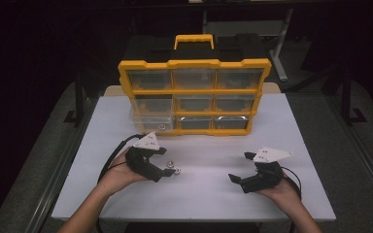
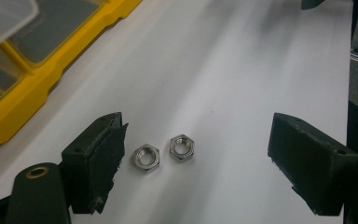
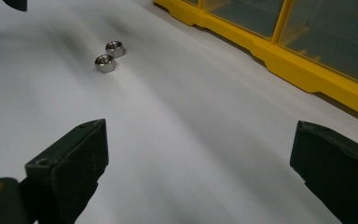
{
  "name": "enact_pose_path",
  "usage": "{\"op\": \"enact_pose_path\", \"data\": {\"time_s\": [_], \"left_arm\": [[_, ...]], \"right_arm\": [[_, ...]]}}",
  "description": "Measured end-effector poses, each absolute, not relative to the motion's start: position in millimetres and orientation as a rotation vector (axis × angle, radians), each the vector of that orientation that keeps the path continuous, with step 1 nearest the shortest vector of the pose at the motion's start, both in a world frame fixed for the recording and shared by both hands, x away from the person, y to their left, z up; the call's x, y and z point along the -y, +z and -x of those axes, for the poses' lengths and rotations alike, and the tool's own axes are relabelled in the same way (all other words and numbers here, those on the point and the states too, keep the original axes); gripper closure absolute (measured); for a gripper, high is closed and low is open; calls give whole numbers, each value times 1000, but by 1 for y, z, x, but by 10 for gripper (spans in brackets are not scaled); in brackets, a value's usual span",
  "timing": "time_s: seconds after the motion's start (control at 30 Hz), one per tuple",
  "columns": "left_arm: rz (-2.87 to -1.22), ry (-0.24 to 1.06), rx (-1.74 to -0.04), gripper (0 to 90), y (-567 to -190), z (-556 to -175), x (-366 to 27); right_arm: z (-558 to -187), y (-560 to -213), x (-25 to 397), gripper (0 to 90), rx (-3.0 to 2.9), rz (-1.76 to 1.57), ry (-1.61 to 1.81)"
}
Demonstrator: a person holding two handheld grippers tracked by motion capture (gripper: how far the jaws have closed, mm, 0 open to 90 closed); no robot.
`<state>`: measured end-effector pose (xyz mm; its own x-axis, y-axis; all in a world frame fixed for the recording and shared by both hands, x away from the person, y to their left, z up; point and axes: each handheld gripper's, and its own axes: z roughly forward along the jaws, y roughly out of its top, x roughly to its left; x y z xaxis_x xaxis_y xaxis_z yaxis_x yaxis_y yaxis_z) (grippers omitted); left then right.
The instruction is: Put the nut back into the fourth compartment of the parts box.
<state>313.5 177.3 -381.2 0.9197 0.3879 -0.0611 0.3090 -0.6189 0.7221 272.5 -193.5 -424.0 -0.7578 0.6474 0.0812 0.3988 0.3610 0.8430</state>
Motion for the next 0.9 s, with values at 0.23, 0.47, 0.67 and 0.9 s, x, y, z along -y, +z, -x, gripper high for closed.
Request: {"op": "enact_pose_path", "data": {"time_s": [0.23,0.47,0.67,0.9], "left_arm": [[-2286,119,-475,191,-393,-317,-165],[-2313,109,-440,194,-403,-321,-156],[-2327,119,-421,220,-410,-322,-149],[-2394,145,-391,332,-417,-325,-148]], "right_arm": [[-272,-424,194,35,-2361,-934,1348],[-272,-424,194,30,-2358,-940,1348],[-272,-425,192,39,-2348,-941,1335],[-271,-425,191,39,-2354,-938,1327]]}}
